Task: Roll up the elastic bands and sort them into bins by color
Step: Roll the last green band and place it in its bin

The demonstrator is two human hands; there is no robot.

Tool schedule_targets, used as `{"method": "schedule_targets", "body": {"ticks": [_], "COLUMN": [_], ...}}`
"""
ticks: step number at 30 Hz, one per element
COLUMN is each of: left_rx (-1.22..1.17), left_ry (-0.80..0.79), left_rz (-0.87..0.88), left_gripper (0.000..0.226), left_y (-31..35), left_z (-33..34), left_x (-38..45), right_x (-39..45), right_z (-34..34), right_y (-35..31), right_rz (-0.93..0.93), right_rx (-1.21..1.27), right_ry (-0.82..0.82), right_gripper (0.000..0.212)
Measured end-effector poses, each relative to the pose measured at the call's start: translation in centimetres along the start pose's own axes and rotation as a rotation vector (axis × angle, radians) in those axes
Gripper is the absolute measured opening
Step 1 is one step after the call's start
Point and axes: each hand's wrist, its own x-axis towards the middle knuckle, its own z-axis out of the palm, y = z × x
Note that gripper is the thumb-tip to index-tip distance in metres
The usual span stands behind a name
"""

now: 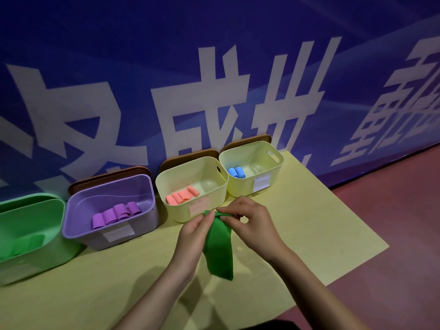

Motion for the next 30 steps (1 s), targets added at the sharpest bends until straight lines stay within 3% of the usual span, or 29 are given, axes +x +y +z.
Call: {"method": "schedule_targets", "body": {"ticks": [5, 10, 14, 16, 24, 30], "left_rx": [0.016, 0.08, 0.128, 0.134, 0.014, -0.089], "left_ry": [0.008, -0.018, -0.051, -0.028, 0.112, 0.136], "left_rz": [0.01, 0.072, 0.102, 0.107, 0.086, 0.073], "left_gripper": [0.021, 0.023, 0.02, 0.019, 0.018, 0.02], "left_y": [-0.1, 0.3, 0.9, 0.9, 0.1, 0.2], "left_z": [-0.1, -0.3, -0.2, -0.3, -0.4, 0.0], "left_x": [0.4, 0.8, 0.7, 0.8, 1.0, -0.1], "right_x": [0.4, 0.8, 1.4, 1.7, 2.3, 1.8], "right_z": [-0.1, -0.1, 0.3, 0.4, 1.2, 1.5], "right_y": [0.4, 0.4, 0.2, 0.2, -0.2, 0.3], "right_rz": [-0.041, 0.092, 0.131, 0.106, -0.014, 0.027], "right_rx": [-0.019, 0.147, 0.175, 0.154, 0.138, 0.143], "right_ry": [-0.061, -0.094, -0.151, -0.151, -0.165, -0.153], "right_gripper": [0.021, 0.031, 0.019, 0.023, 0.037, 0.037]}}
